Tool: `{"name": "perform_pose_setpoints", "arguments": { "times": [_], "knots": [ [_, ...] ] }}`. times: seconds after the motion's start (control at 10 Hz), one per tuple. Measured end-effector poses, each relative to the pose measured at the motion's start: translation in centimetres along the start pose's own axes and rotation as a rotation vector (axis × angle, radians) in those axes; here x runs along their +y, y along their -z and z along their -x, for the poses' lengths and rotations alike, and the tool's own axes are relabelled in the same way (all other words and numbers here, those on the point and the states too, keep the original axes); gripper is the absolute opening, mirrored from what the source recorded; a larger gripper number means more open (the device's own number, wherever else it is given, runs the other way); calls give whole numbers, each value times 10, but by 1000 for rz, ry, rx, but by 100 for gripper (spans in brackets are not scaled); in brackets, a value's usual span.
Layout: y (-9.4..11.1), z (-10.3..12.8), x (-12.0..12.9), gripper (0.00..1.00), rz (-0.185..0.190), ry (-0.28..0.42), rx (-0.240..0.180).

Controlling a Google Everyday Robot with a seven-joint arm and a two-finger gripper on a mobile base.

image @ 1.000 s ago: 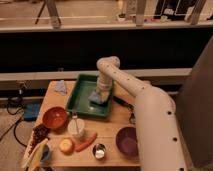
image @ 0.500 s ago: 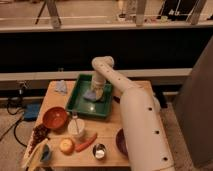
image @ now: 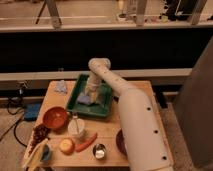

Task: Wipe tray with sponge

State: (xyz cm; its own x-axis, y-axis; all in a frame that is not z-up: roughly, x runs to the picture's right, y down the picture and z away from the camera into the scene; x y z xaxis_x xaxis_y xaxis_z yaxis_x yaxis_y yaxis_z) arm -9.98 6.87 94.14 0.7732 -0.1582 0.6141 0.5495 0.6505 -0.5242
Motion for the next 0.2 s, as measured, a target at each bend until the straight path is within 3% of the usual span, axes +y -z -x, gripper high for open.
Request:
{"name": "perform_pose_setpoints", "arguments": {
  "times": [0.2],
  "knots": [
    [-3, 22, 23, 0, 47, 44, -1]
  ]
}}
